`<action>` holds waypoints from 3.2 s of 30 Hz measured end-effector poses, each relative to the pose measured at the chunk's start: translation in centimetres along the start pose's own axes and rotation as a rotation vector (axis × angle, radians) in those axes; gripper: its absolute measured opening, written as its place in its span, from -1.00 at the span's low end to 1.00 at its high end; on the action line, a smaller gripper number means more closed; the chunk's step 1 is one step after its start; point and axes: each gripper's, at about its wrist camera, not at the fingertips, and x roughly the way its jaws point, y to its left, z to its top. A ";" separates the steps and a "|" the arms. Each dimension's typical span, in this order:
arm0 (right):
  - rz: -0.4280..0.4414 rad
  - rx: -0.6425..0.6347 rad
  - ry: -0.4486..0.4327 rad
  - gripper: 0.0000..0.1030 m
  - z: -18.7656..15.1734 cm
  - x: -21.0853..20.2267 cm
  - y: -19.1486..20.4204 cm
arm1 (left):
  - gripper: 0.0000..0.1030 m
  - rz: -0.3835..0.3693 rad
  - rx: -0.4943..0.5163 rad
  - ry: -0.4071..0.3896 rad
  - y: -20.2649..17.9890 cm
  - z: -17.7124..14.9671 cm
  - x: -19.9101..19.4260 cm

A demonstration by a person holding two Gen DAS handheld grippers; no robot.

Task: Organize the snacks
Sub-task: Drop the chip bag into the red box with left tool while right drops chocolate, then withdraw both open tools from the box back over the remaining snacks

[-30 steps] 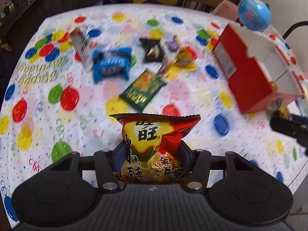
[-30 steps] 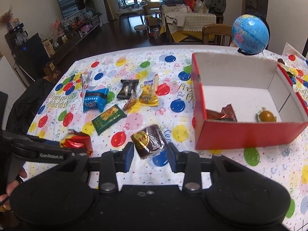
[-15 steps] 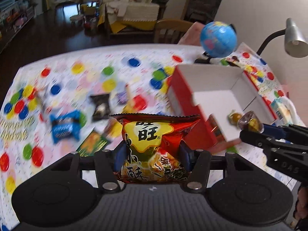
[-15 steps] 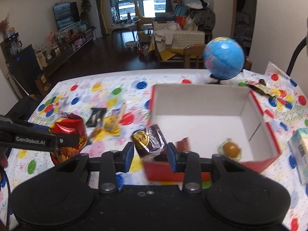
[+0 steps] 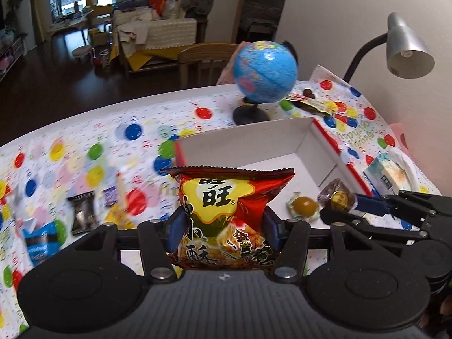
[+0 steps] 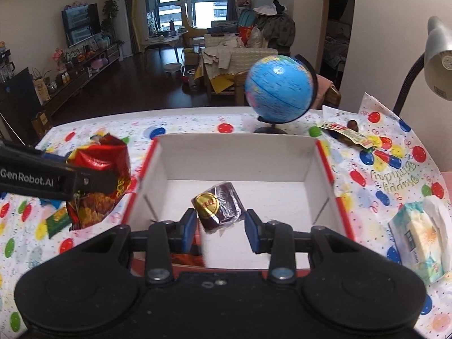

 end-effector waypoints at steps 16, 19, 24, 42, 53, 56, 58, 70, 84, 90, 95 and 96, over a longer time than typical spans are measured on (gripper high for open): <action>-0.051 0.047 0.095 -0.32 -1.5 4.5 -5.3 | 0.11 0.052 0.087 0.068 -4.7 1.3 7.5; -0.051 0.055 0.108 -0.31 -1.7 5.0 -5.7 | 0.11 0.058 0.101 0.082 -5.4 1.2 8.3; -0.047 0.065 0.127 -0.29 -2.1 5.3 -6.0 | 0.10 0.066 0.112 0.097 -5.9 1.0 9.1; 0.024 0.051 0.038 0.61 -1.1 0.8 -5.1 | 0.47 0.054 0.021 0.042 -3.9 0.0 4.9; 0.057 0.035 -0.027 0.94 0.0 -2.2 -1.8 | 0.53 0.056 -0.021 -0.051 -1.2 -1.2 -0.5; 0.067 0.027 -0.040 0.96 0.3 -2.8 -0.6 | 0.55 0.062 -0.035 -0.076 -0.1 -1.6 -2.1; 0.073 0.023 -0.048 0.96 0.5 -3.2 0.4 | 0.57 0.067 -0.042 -0.092 0.8 -1.8 -3.0; 0.106 -0.007 -0.063 0.97 1.0 -4.6 8.2 | 0.60 0.084 -0.094 -0.126 7.9 -4.6 -8.1; 0.110 -0.018 -0.031 0.99 0.5 -3.4 17.8 | 0.61 0.126 -0.139 -0.117 18.1 -8.1 -11.5; 0.090 -0.037 -0.025 0.99 0.4 -2.4 20.4 | 0.61 0.138 -0.144 -0.114 21.1 -9.4 -11.5; 0.060 -0.045 -0.016 0.97 0.4 -0.8 21.5 | 0.61 0.151 -0.142 -0.094 22.7 -10.2 -10.1; 0.055 -0.046 -0.011 0.96 0.4 -0.4 21.5 | 0.61 0.156 -0.139 -0.086 22.9 -10.2 -9.6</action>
